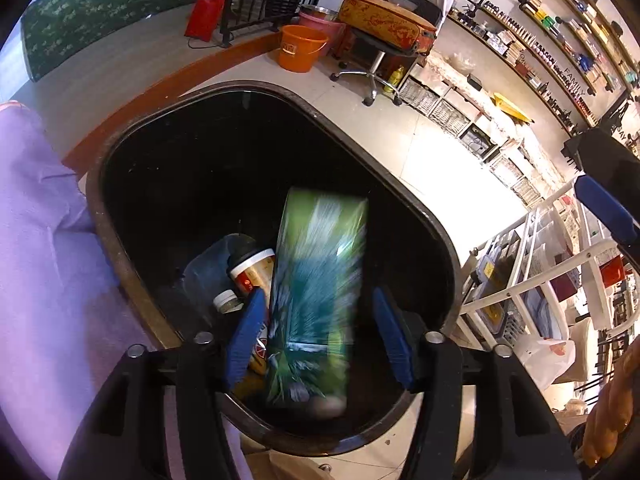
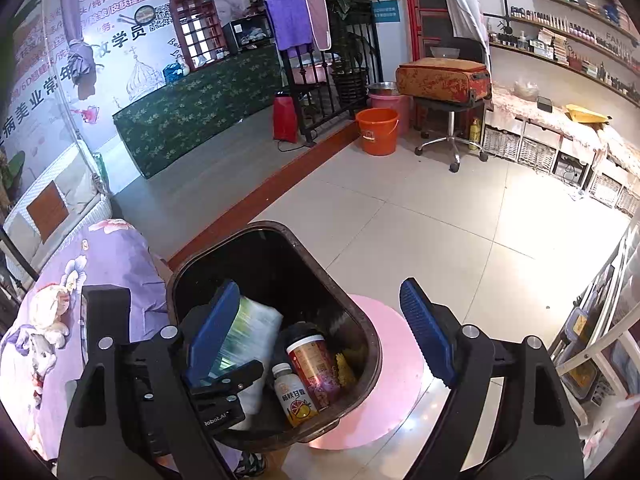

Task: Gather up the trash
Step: 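Carry the green carton over the bin with the left tool and release it, then move both tools back from the bin over the table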

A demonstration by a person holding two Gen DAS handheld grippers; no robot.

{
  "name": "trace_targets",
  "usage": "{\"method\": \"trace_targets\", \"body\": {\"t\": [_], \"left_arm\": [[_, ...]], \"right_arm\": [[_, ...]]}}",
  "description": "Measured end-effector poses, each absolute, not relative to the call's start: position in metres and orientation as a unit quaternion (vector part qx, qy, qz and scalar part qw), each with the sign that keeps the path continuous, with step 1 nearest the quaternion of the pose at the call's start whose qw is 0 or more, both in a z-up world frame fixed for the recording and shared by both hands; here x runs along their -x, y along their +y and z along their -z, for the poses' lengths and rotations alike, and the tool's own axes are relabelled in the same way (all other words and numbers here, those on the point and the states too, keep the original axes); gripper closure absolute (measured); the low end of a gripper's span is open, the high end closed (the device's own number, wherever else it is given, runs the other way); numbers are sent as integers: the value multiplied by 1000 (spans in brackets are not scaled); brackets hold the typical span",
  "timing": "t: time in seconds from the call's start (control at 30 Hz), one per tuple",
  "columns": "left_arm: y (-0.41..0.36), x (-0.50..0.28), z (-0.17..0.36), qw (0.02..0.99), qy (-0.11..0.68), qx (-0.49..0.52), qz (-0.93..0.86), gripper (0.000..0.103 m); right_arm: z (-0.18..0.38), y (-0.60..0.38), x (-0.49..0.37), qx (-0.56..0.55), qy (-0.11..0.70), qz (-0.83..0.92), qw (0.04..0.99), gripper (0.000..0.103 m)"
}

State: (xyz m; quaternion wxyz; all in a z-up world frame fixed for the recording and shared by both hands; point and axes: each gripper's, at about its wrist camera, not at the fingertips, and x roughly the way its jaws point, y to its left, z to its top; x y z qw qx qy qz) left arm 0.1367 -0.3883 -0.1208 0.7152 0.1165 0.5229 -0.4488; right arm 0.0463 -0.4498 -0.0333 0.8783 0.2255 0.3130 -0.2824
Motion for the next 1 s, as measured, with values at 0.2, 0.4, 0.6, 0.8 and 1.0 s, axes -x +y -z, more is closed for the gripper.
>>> {"method": "trace_targets", "body": {"t": [0.2, 0.4, 0.6, 0.8, 1.0], "left_arm": [[-374, -130, 105, 727, 506, -98, 455, 34], [-348, -114, 81, 759, 462, -90, 451, 26], [-316, -105, 65, 788, 429, -90, 433, 21], [-274, -113, 61, 814, 420, -73, 396, 19], [-226, -116, 64, 836, 419, -73, 346, 19]], "right_arm": [[31, -448, -47, -228, 302, 283, 881, 21], [28, -441, -54, -224, 303, 276, 884, 21], [25, -430, -65, -217, 301, 257, 892, 19], [27, -409, -83, -205, 314, 216, 901, 17], [30, -373, -108, -185, 330, 154, 913, 17]]}}
